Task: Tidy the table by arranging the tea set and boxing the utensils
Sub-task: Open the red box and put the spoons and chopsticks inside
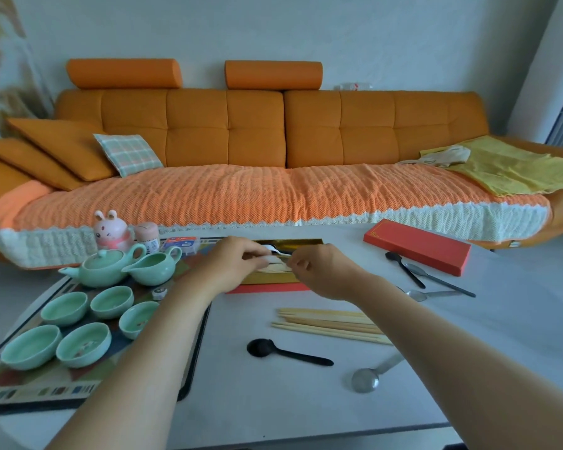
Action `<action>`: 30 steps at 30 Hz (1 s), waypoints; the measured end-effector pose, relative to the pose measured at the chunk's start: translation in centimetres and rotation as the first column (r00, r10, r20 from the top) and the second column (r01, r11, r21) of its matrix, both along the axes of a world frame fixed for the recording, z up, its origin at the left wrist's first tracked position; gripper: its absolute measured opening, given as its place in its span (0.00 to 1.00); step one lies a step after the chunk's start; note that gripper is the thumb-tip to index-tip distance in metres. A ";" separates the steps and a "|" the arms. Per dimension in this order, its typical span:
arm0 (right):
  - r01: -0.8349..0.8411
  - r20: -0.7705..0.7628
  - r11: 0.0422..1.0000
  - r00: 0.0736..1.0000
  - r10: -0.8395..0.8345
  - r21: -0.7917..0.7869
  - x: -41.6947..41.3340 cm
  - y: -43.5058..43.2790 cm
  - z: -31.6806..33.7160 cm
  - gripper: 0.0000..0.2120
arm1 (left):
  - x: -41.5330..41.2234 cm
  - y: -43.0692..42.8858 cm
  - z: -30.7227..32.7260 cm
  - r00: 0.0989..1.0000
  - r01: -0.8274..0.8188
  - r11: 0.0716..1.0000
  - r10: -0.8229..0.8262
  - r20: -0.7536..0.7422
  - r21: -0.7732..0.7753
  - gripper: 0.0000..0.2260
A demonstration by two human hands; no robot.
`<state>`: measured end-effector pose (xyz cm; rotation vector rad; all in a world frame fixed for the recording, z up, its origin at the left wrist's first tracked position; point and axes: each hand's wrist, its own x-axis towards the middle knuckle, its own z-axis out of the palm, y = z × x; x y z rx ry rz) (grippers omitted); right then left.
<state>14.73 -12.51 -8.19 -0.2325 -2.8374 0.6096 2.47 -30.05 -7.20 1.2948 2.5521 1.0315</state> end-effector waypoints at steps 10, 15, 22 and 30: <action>0.113 0.022 0.992 0.993 -0.114 0.054 -5.7 1.3 -0.8 0.15 | -2.8 1.4 -2.8 0.979 -0.099 0.994 0.105 -0.173 0.046 0.17; 0.190 0.155 0.981 0.969 -0.192 0.025 -7.0 1.6 -1.3 0.12 | -3.0 2.3 -4.3 0.965 -0.061 0.984 0.015 -0.261 -0.169 0.17; 0.216 0.079 0.976 0.974 -0.213 -0.028 -6.5 1.9 -1.2 0.13 | -3.6 2.9 -4.8 0.957 -0.079 0.959 -0.004 -0.290 -0.274 0.19; 0.130 0.041 0.991 0.991 -0.131 0.027 -4.6 1.4 -0.8 0.16 | -2.0 2.5 -4.3 0.921 -0.069 0.989 0.013 -0.389 -0.131 0.17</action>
